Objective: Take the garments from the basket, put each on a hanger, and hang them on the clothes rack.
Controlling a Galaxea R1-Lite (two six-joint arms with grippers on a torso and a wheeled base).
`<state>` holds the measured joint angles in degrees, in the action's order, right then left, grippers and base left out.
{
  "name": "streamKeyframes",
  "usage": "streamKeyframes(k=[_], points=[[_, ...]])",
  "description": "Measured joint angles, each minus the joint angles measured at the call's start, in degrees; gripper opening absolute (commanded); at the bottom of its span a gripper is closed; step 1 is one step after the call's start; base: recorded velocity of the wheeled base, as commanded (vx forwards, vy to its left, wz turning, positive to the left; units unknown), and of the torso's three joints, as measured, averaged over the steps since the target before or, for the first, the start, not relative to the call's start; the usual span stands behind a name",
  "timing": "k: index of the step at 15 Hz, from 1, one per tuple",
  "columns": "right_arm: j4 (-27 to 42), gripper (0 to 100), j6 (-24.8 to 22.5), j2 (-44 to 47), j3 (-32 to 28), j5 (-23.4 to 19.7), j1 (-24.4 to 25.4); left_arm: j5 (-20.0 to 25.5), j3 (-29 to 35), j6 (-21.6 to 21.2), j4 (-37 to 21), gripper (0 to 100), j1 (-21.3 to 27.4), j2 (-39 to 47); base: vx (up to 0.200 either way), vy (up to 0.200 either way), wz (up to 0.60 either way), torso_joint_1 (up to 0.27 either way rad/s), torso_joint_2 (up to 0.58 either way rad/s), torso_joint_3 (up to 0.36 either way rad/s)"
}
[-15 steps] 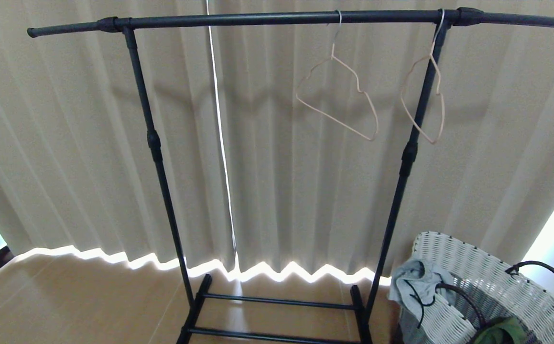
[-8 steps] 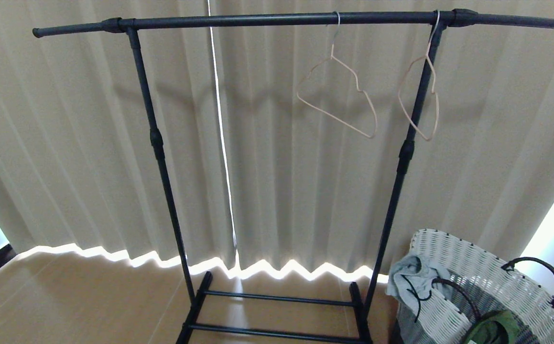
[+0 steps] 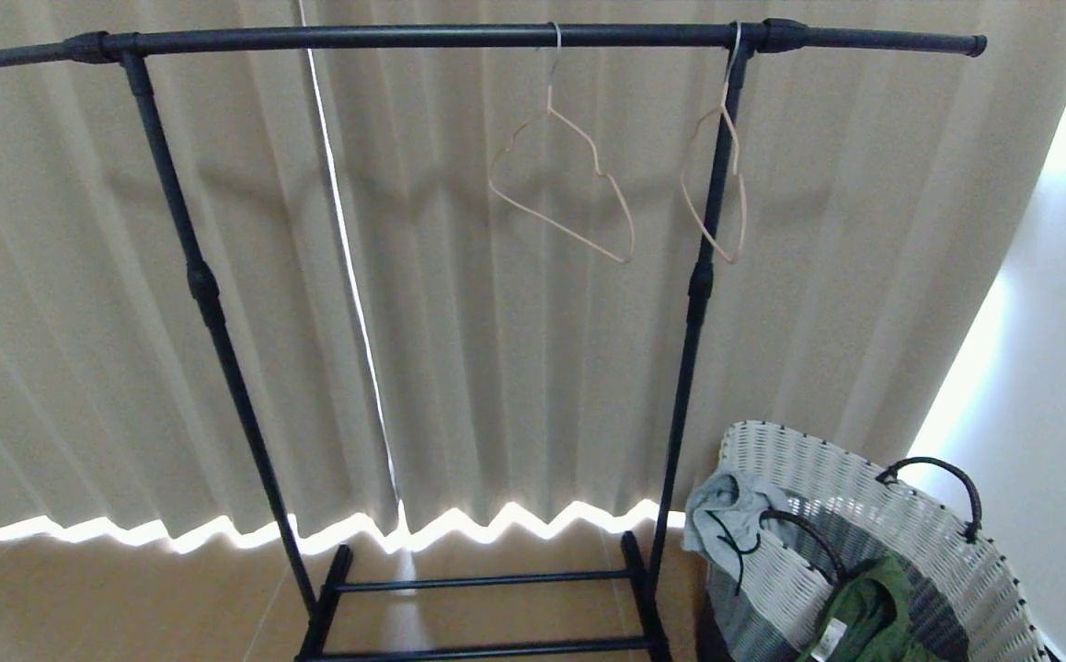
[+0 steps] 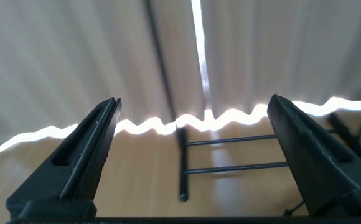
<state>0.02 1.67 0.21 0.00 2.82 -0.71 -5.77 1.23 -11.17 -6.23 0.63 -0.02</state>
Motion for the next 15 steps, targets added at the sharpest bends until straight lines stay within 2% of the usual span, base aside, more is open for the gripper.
streamKeyframes(k=[7,11,15], points=[[0.1,100,-0.1,0.0,0.0,-0.1,0.0,0.0,0.0,0.0,0.0,100,0.0,0.0,0.0,0.0,0.0,0.0,0.0,0.0],[0.0,100,0.0,0.0,0.0,0.3,0.0,0.1,0.0,-0.1,0.0,100,0.0,0.0,0.2,0.0,0.0,0.002,0.0,0.006],[0.1,100,-0.1,0.0,0.0,0.3,0.0,0.0,0.0,0.0,0.0,100,0.0,0.0,0.0,0.0,0.0,0.0,0.0,0.0]])
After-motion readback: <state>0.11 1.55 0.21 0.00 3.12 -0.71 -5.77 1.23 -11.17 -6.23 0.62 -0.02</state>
